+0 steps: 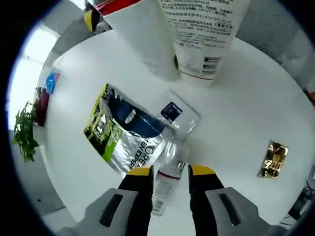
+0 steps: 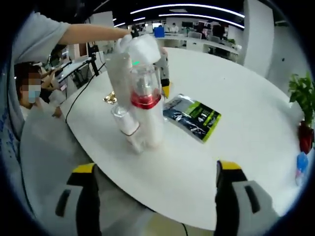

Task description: Arrange the skincare products in the storage area until every visible bottle or jar stands upright without overlapping.

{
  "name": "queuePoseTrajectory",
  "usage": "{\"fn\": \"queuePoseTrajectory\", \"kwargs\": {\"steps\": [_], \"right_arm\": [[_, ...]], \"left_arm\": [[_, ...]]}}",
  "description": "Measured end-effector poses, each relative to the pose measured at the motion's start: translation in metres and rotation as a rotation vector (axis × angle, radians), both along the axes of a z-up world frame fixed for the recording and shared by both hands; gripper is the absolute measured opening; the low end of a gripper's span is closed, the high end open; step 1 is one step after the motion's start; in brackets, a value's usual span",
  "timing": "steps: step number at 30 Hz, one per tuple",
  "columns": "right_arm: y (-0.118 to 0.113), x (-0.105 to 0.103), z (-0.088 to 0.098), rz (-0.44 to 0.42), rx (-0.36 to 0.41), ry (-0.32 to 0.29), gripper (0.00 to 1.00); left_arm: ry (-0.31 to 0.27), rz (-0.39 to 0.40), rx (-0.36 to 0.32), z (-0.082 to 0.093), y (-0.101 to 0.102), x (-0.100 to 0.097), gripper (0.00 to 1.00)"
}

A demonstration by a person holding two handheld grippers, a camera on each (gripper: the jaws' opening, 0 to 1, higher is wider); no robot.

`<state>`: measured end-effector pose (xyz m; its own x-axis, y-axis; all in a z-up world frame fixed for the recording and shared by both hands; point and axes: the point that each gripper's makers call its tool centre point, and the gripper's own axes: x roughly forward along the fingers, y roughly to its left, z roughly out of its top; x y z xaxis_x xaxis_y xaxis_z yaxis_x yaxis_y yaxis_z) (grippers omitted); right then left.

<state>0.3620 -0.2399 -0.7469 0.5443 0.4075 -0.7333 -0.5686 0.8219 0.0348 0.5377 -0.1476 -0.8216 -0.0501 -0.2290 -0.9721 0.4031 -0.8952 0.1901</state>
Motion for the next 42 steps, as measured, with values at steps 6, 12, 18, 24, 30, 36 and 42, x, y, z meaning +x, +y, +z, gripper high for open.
{"fn": "queuePoseTrajectory", "kwargs": {"steps": [6,12,18,24,30,36,42], "right_arm": [[-0.005,0.003,-0.004,0.001,-0.004,0.006,1.00],[-0.010,0.004,-0.006,-0.010,-0.002,0.006,1.00],[-0.010,0.004,-0.008,-0.009,-0.002,0.007,1.00],[-0.010,0.006,-0.007,-0.005,0.005,-0.003,1.00],[-0.009,0.009,-0.007,0.000,0.014,-0.009,1.00],[-0.007,0.012,-0.006,0.013,0.018,-0.020,1.00],[-0.005,0.011,-0.003,0.022,0.014,-0.033,0.99]], "left_arm": [[-0.011,-0.054,0.044,-0.006,0.001,0.001,0.19],[0.006,-0.053,0.063,-0.005,0.001,0.002,0.18],[0.008,0.017,0.044,-0.004,0.002,0.008,0.15],[0.035,0.134,0.005,0.003,0.002,0.010,0.15],[0.083,0.266,-0.028,0.014,0.004,0.009,0.15],[0.089,0.343,-0.077,0.023,0.007,0.011,0.15],[0.103,0.407,-0.141,0.039,0.009,0.008,0.14]]}}
